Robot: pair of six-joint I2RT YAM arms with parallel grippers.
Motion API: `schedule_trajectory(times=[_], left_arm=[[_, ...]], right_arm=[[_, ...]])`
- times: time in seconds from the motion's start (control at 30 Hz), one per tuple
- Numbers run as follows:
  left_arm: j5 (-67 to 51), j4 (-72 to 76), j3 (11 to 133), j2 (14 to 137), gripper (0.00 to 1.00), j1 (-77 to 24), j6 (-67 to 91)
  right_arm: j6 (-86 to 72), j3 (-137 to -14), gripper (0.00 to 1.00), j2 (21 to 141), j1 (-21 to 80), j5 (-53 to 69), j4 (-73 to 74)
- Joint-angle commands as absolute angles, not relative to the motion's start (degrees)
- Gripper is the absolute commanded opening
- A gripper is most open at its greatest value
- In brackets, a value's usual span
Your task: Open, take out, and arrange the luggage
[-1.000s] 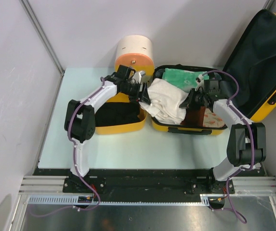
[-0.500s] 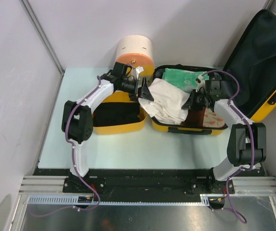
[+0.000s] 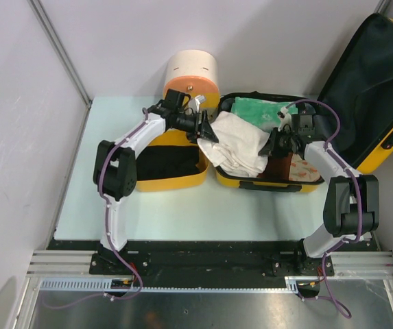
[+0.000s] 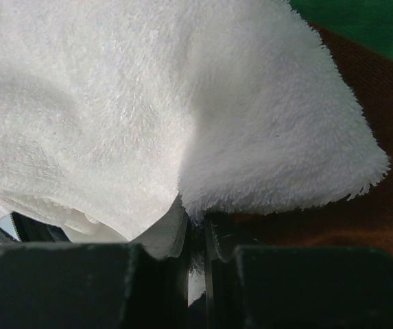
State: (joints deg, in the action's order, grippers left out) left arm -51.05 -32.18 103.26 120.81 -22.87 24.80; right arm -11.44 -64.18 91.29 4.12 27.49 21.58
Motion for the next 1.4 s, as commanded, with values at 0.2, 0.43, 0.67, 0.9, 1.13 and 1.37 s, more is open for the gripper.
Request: schedule_trajectory(times=[0.2,0.43,0.67,0.9,1.13,1.37], left_arm=[[-47.8,-30.5,100.2,112.8,0.00,-20.8,25.9],[-47.7,-30.4,85.9,102.2,0.00,-14.5,26.3],[-42.7,-30.4,73.5,95.9,0.00,-6.5,25.4],[-32.5,-30.1,64.8,92.2,0.00,1.4,20.7],[-25.2,-29.9,60.5,89.7,0.00,6.0,23.7],[-24.8,-30.7,57.1,83.8,0.00,6.1,28.0]], right_arm=[[-9.7,-65.0,0.49,91.6,1.7,26.7,22.8],[-5.7,-65.0,0.58,93.6,0.4,23.7,26.7],[-2.6,-65.1,0.58,94.7,-1.0,21.2,27.6],[-1.4,-65.1,0.58,94.4,-1.5,20.8,27.8],[-1.2,-65.6,0.58,94.0,-1.5,20.7,28.2],[-1.1,-65.7,0.58,94.0,-1.5,20.5,28.0]])
